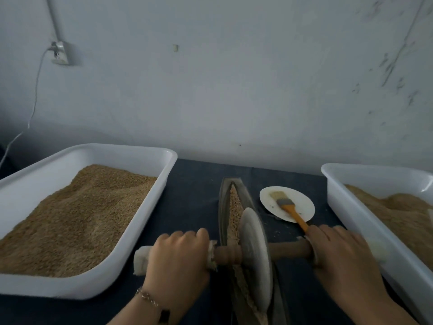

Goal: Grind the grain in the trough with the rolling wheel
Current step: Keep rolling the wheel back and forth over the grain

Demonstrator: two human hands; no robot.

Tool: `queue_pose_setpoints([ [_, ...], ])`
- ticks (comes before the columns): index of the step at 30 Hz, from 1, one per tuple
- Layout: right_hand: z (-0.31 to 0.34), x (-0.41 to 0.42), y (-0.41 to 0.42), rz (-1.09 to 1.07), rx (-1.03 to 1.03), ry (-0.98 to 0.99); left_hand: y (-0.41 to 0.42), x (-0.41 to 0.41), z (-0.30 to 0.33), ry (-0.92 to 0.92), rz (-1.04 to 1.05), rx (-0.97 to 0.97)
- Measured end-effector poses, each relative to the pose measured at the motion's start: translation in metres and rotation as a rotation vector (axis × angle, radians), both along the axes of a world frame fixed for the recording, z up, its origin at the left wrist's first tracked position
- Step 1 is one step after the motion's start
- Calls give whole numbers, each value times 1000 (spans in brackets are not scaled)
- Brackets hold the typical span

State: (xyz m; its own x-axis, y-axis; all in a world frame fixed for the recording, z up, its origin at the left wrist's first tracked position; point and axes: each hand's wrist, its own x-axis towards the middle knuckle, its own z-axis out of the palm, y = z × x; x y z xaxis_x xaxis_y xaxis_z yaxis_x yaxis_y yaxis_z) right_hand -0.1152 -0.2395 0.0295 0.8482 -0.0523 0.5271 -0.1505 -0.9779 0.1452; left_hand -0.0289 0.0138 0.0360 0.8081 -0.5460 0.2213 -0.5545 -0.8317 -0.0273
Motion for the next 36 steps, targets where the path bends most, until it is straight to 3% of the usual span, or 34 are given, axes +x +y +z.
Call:
queue_pose_setpoints([
  [6, -1, 23, 0, 23, 1, -91, -10, 22, -3, 37, 43, -26],
  [11, 2, 73, -9, -170, -1, 94, -27, 62, -9, -19, 101, -76],
  [20, 4, 133, -22, -268, 92, 85, -58, 119, -6, -127, 160, -96],
  [25, 1, 128, -13, -237, 58, 12, -50, 121, -15, -142, 145, -140],
  [32, -5, 87, -5, -192, 66, 19, -40, 95, -11, -111, 98, -43],
  [36, -9, 41, 5, -105, 25, -107, -23, 58, -10, -62, 64, -3],
])
